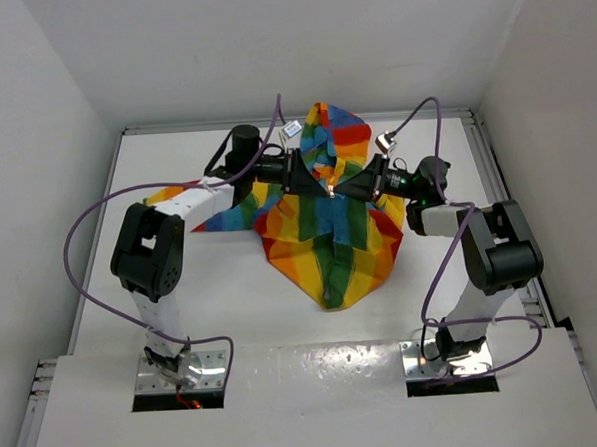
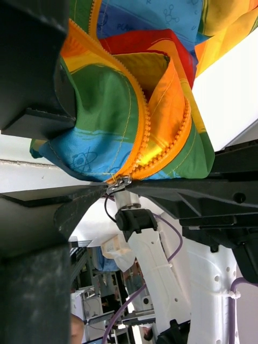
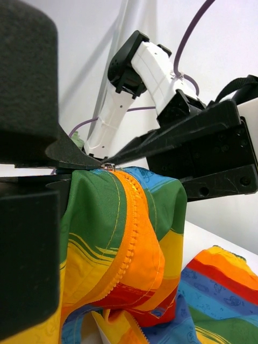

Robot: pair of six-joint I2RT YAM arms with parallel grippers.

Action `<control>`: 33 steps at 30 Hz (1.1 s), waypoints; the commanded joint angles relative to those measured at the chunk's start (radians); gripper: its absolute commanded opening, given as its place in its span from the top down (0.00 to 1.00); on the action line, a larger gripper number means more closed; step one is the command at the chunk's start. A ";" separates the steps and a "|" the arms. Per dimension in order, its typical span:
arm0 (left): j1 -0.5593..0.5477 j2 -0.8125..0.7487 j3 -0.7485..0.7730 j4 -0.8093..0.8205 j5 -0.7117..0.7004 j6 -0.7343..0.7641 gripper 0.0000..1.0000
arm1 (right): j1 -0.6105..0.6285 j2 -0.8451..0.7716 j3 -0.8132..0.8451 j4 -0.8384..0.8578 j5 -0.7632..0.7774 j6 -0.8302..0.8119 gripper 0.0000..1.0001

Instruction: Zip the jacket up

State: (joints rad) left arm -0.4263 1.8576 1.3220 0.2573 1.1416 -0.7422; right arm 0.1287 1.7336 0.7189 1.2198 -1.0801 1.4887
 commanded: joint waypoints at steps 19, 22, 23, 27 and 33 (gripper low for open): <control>-0.020 0.003 0.056 -0.091 0.110 0.171 1.00 | 0.000 -0.017 0.039 0.075 0.032 -0.016 1.00; -0.029 -0.008 0.046 -0.141 0.122 0.199 1.00 | -0.008 -0.008 0.060 0.070 0.034 -0.016 1.00; -0.029 -0.008 0.046 -0.141 0.136 0.199 1.00 | -0.009 -0.006 0.062 0.067 0.035 -0.016 1.00; -0.040 0.005 0.046 -0.179 0.178 0.219 1.00 | -0.011 -0.003 0.071 0.063 0.042 -0.018 1.00; -0.049 0.014 0.037 -0.207 0.198 0.242 1.00 | -0.021 -0.020 0.050 0.031 0.013 -0.064 0.90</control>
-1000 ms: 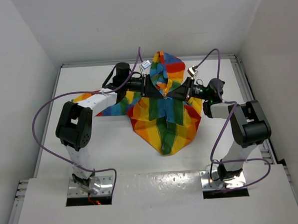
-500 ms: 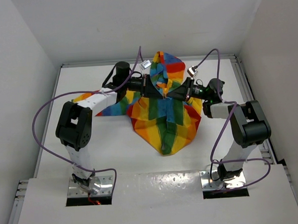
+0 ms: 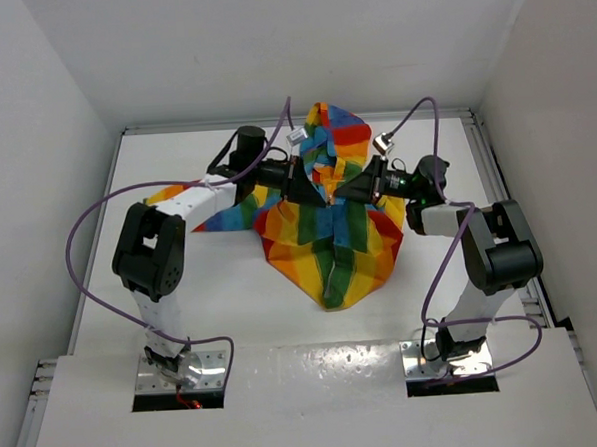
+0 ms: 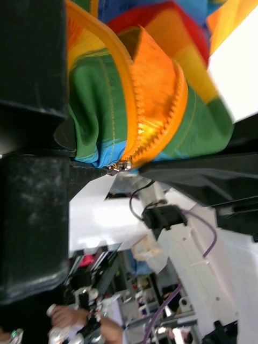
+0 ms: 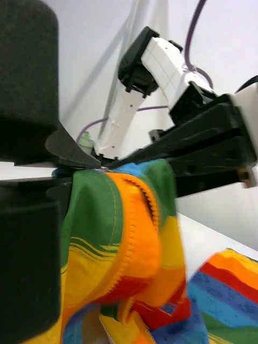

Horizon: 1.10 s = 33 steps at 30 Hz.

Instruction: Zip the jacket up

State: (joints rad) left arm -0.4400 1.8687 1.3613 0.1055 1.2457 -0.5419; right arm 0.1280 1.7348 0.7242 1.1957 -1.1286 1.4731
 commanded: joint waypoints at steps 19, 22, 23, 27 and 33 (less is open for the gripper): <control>-0.017 0.001 -0.131 -0.210 0.025 -0.119 1.00 | -0.080 -0.499 0.134 -1.472 0.239 -1.812 0.34; -0.028 -0.008 -0.140 -0.210 -0.005 -0.141 1.00 | -0.054 -0.638 -0.043 -1.308 0.266 -1.866 0.28; -0.038 -0.019 -0.140 -0.210 -0.021 -0.141 1.00 | -0.036 -0.700 -0.069 -1.280 0.285 -1.864 0.28; -0.039 -0.039 -0.191 -0.228 -0.051 -0.196 1.00 | 0.028 -0.764 -0.146 -1.266 0.292 -1.956 0.42; -0.039 -0.057 -0.258 -0.251 -0.089 -0.239 1.00 | 0.097 -0.779 -0.156 -1.204 0.322 -1.889 0.59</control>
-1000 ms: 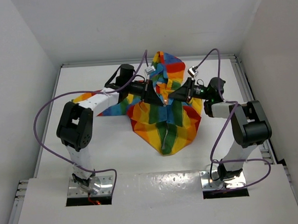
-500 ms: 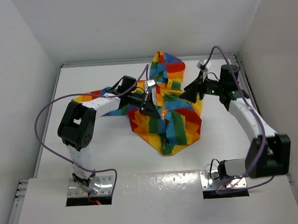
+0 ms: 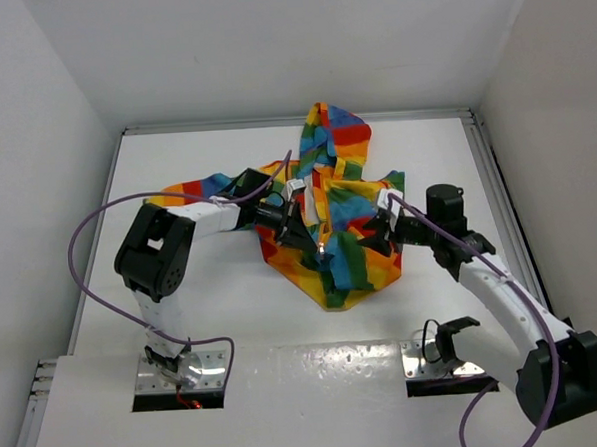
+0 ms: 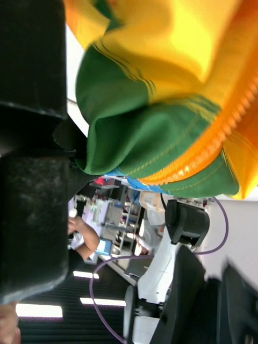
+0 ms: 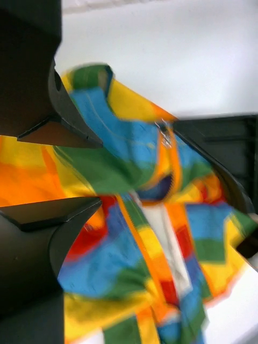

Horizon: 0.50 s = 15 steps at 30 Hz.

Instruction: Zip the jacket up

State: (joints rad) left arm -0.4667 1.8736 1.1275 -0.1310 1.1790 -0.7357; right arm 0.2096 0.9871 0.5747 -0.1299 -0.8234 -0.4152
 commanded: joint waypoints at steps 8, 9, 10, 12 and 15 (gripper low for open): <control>-0.012 -0.080 -0.038 0.011 -0.013 -0.132 1.00 | 0.180 -0.107 -0.131 0.363 0.046 -0.098 0.60; -0.012 -0.080 -0.038 0.011 -0.024 -0.149 1.00 | 0.213 -0.104 -0.145 0.374 0.058 -0.111 0.60; -0.012 -0.080 -0.038 0.011 -0.024 -0.163 1.00 | 0.246 -0.102 -0.157 0.412 0.070 -0.150 0.60; -0.012 -0.080 -0.038 0.011 -0.024 -0.185 1.00 | 0.286 -0.090 -0.182 0.453 0.115 -0.183 0.59; -0.012 -0.080 -0.038 0.021 -0.024 -0.206 1.00 | 0.338 -0.065 -0.199 0.498 0.167 -0.218 0.58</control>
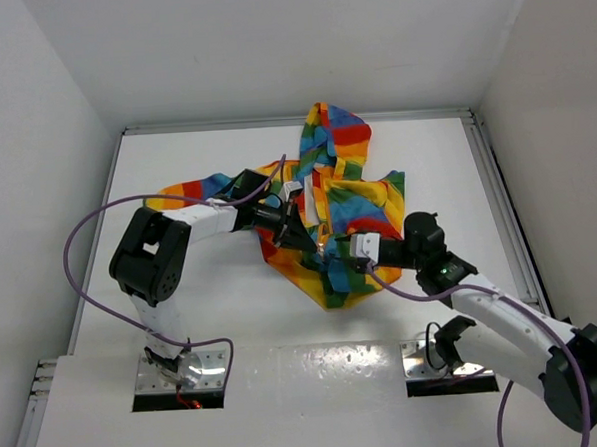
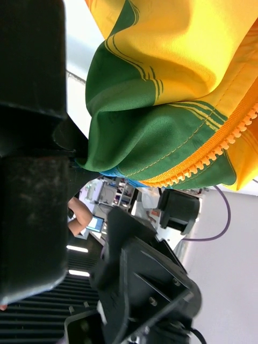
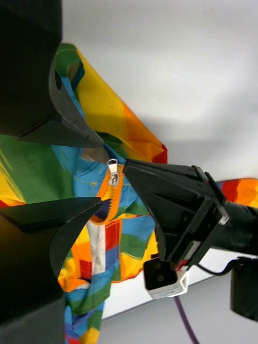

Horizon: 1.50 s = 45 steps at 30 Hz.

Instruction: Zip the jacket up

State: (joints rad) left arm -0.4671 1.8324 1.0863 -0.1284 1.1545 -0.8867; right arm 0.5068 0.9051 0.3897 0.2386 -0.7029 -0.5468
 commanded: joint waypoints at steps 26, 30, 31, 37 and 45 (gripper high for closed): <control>-0.021 -0.039 0.001 0.108 0.051 -0.121 1.00 | 0.111 0.153 0.014 0.168 0.069 -0.183 0.65; -0.030 -0.039 0.010 0.118 0.051 -0.121 1.00 | 0.114 0.167 0.021 0.171 0.071 -0.183 0.66; -0.030 -0.039 0.011 0.118 0.051 -0.121 1.00 | 0.114 0.172 0.029 0.169 0.075 -0.186 0.67; -0.039 -0.039 0.011 0.118 0.051 -0.121 1.00 | 0.114 0.176 0.034 0.169 0.083 -0.183 0.73; -0.039 -0.030 0.011 0.118 0.051 -0.121 1.00 | 0.113 0.170 0.049 0.171 0.089 -0.145 0.86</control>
State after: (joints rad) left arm -0.4931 1.8324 1.0733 -0.0341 1.1851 -0.9966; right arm 0.6136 1.0805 0.3931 0.3630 -0.6037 -0.7055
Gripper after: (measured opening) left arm 0.024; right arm 0.150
